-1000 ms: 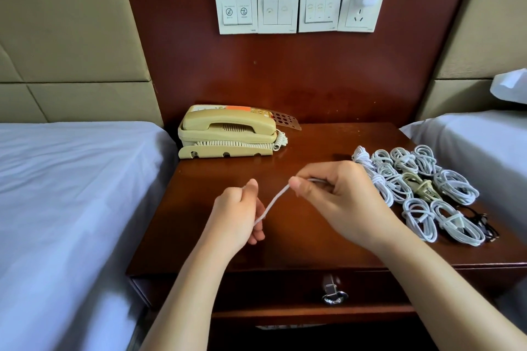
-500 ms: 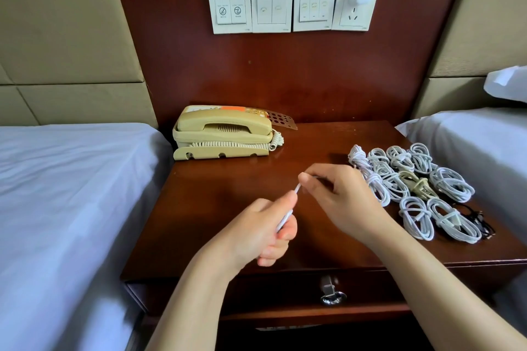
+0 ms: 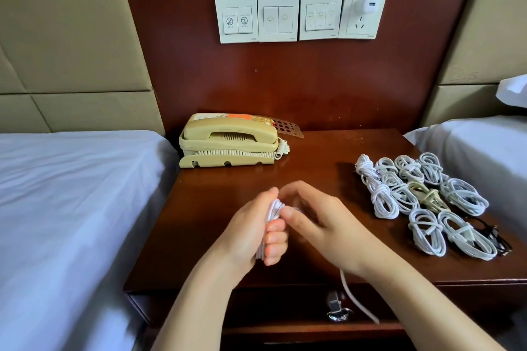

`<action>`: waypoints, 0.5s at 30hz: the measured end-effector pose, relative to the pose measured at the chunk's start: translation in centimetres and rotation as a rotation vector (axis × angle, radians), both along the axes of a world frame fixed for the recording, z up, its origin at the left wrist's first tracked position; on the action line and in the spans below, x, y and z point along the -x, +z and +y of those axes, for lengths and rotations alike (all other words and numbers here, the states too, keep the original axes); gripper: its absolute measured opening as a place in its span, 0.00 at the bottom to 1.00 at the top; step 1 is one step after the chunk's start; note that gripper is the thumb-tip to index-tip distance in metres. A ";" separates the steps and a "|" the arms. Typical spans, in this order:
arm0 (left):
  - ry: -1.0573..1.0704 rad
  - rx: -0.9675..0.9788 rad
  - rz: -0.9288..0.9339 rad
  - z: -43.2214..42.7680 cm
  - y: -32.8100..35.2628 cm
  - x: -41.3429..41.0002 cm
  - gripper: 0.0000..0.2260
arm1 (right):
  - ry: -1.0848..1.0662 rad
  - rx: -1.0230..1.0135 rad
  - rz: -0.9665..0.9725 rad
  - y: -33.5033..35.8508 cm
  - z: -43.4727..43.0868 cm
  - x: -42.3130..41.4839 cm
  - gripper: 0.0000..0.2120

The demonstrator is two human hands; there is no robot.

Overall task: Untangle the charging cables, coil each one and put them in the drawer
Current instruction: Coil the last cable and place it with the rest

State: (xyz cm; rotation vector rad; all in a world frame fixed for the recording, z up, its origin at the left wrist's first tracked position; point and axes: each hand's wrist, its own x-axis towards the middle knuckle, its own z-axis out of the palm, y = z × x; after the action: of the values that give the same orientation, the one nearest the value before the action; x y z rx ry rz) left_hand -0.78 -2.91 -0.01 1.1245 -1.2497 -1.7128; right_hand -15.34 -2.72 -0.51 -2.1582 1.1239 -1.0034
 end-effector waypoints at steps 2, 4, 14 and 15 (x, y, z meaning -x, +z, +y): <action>-0.074 -0.060 0.086 -0.2 0.0 -0.2 0.23 | 0.040 -0.014 -0.015 0.2 -0.1 0.4 0.09; -0.174 -0.080 0.127 0.1 0.2 -0.3 0.17 | 0.094 -0.056 -0.022 0.5 -0.1 0.6 0.10; -0.345 0.008 0.180 0.4 0.1 -0.9 0.20 | 0.103 -0.130 -0.070 0.3 -0.6 1.3 0.15; -0.312 0.020 0.174 0.4 0.2 -0.8 0.20 | 0.074 -0.111 -0.059 0.3 -0.7 1.2 0.16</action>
State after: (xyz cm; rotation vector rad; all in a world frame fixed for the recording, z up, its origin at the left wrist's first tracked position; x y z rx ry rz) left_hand -0.02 -2.50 0.22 0.7789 -1.3818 -1.9746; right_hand -16.55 -3.38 -0.24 -2.0540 1.0391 -0.9431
